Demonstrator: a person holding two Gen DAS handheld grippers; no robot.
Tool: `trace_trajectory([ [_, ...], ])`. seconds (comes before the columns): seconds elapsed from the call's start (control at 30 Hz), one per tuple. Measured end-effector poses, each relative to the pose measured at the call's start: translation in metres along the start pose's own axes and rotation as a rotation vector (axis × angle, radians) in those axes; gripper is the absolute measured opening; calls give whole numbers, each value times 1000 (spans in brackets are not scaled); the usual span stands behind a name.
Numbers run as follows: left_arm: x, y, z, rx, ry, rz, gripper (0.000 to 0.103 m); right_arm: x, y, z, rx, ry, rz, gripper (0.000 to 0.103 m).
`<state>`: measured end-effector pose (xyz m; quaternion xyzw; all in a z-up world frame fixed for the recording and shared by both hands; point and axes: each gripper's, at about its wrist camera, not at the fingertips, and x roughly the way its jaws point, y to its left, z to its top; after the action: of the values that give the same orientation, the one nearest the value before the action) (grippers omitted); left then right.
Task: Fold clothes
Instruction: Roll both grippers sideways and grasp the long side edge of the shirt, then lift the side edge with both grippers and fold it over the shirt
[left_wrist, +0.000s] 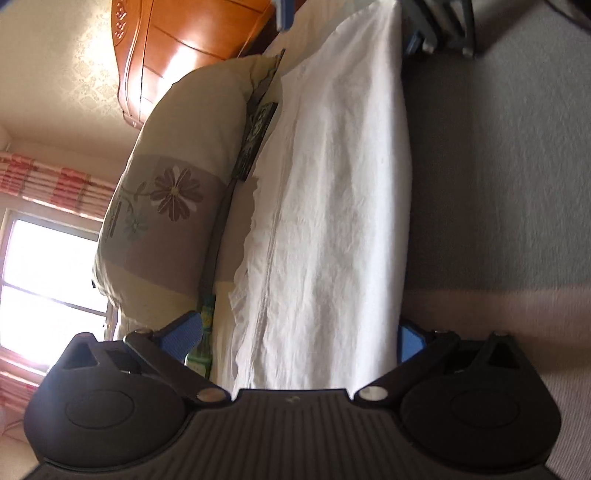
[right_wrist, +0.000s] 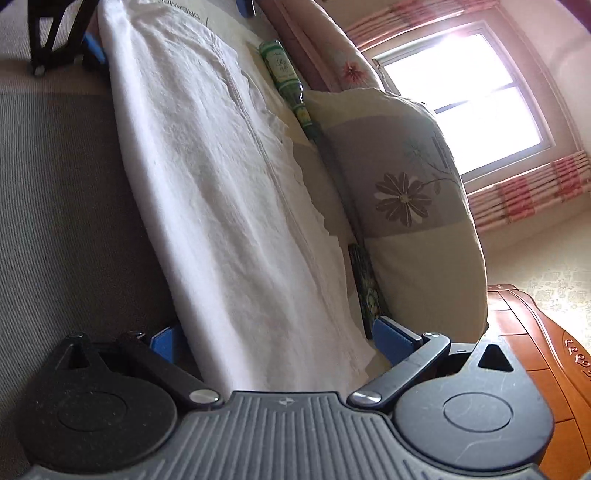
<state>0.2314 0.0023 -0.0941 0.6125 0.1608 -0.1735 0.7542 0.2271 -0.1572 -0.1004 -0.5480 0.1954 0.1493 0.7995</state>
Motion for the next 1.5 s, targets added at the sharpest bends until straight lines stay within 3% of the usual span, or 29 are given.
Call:
trace_trajectory([
  [0.1,6,11,-17,-42,75,18,103,3,-5,-15,-16,45,-30,103],
  [0.2,7,5,-16,13,91,44,103,5,-4,-18,-42,74,-61,103],
  [0.27,7,-1,-6,71,69,72,102,8,2,-10,-63,62,-69,103],
  [0.47,5,-9,26,59,-43,19,102,8,10,15,-33,-3,-52,103],
  [0.53,9,-4,21,40,-33,11,103,7,6,9,-23,-11,-42,103],
  [0.67,20,8,-3,2,70,50,103,16,-6,-15,-23,56,-56,103],
  [0.8,19,0,-3,51,73,85,98,22,-4,-19,-71,89,-57,102],
  [0.9,16,-6,0,112,55,46,84,18,17,-11,-247,59,-57,90],
  [1.03,14,-11,-3,66,62,-20,56,12,35,-10,-344,42,-57,67],
  [1.1,12,-19,-4,57,63,-36,36,10,37,-12,-319,40,-52,60],
  [1.17,11,-27,-5,49,65,-52,2,9,38,-14,-307,36,-43,51],
  [1.3,12,-36,-3,62,71,-28,0,11,40,-14,-313,37,8,35],
  [1.37,13,-33,-4,41,69,-41,0,14,39,-15,-309,39,59,9],
  [1.5,13,-34,-4,49,72,-33,0,16,46,-16,-305,30,19,8],
])
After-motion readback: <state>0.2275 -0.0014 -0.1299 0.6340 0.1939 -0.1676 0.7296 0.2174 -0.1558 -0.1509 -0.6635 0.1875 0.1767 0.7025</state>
